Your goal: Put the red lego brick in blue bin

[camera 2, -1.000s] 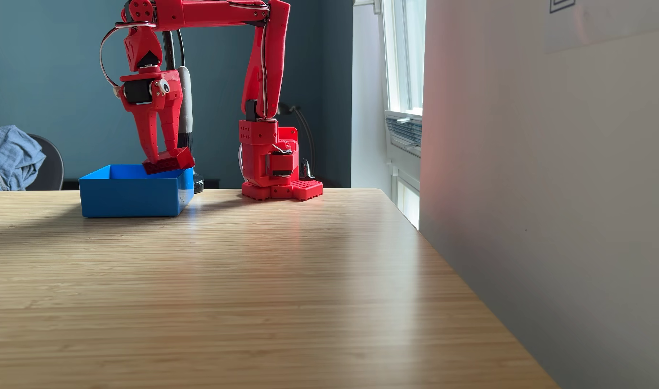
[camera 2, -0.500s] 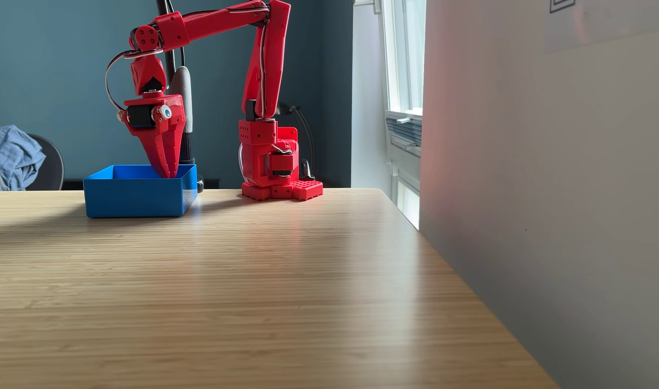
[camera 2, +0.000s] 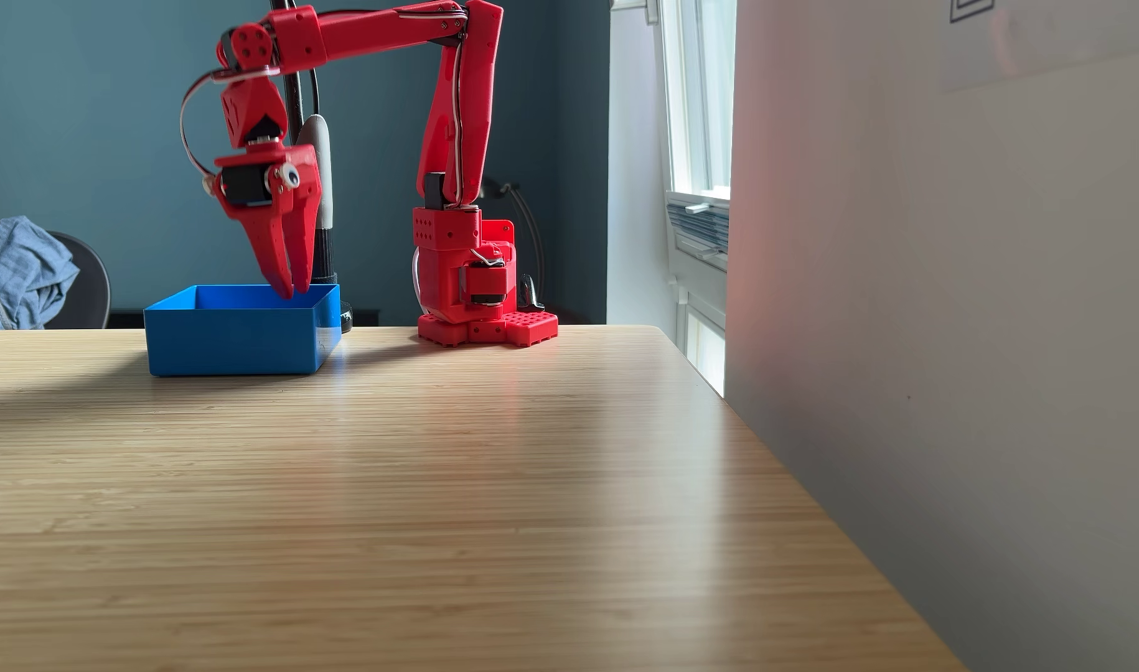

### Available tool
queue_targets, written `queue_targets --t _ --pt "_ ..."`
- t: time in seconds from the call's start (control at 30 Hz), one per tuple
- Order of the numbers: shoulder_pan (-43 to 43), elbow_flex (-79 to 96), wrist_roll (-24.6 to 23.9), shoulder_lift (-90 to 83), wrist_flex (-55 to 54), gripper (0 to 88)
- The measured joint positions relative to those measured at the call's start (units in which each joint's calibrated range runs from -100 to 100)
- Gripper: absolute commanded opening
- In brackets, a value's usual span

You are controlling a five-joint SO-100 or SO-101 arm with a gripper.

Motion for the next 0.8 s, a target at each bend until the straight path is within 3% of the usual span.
queue_targets --t 0.2,0.47,0.63,0.8 --pt "-9.15 -11.62 -5.42 0.00 7.90 0.0" --pt "-29.23 -16.07 -15.92 0.00 10.04 0.0" --pt "-44.53 -13.01 -22.66 0.00 3.71 0.0" --pt "-54.41 -8.21 -25.84 0.00 -2.84 0.0"
